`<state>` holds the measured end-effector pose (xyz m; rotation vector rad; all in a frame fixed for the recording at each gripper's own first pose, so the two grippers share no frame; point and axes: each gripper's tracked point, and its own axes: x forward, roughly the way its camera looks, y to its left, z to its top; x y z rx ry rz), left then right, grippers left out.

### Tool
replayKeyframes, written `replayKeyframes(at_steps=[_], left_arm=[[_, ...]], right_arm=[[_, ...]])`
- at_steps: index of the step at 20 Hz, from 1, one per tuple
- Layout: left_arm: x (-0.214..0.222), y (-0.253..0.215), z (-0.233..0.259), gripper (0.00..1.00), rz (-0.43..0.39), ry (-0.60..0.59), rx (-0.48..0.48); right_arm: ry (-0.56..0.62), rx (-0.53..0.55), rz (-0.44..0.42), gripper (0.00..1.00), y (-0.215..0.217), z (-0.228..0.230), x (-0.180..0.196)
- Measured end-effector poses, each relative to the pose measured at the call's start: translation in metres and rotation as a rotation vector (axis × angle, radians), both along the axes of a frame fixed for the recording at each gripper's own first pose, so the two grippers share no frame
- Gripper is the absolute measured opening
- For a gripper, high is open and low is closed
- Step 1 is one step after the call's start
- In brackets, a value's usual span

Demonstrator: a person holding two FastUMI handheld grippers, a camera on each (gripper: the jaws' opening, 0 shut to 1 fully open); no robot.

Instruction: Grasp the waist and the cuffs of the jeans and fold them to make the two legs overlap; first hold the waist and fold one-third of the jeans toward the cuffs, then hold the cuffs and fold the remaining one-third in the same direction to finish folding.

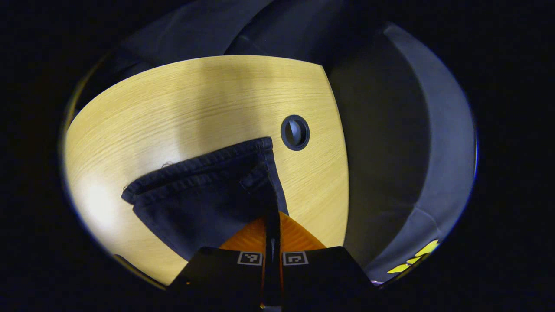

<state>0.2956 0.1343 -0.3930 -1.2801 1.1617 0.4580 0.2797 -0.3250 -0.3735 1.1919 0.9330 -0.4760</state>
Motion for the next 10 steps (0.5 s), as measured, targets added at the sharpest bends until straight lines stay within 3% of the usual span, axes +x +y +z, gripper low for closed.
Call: replayKeyframes(at_steps=[1, 2, 3, 5, 7, 8, 9, 10], left_arm=[[0.001, 0.000, -0.004, 0.04, 0.001, 0.010, -0.004], [0.004, 0.001, -0.005, 0.12, -0.001, 0.012, -0.014], [0.006, 0.002, -0.005, 0.05, -0.004, 0.016, -0.022], [0.017, 0.004, 0.005, 0.11, -0.006, -0.007, -0.050], [0.026, 0.007, 0.019, 0.28, -0.010, -0.022, -0.059], [0.035, 0.009, 0.028, 0.27, -0.004, -0.040, -0.060], [0.043, 0.012, 0.041, 0.43, -0.003, -0.055, -0.051], [0.049, 0.015, 0.049, 0.59, -0.012, -0.051, -0.022]], right_arm=[[-0.002, 0.012, -0.006, 0.01, 0.001, -0.003, 0.000], [-0.003, 0.015, -0.006, 0.05, 0.000, -0.006, -0.001], [-0.002, 0.010, 0.003, 0.01, 0.000, -0.009, 0.000], [-0.004, -0.013, 0.044, 0.00, 0.000, -0.011, -0.001], [-0.024, -0.016, 0.048, 0.07, 0.002, -0.010, 0.001], [-0.032, -0.009, 0.042, 0.12, 0.002, -0.009, 0.004], [-0.043, -0.004, 0.032, 0.14, 0.002, -0.008, 0.005], [-0.053, 0.001, 0.024, 0.25, 0.004, -0.005, 0.005]])
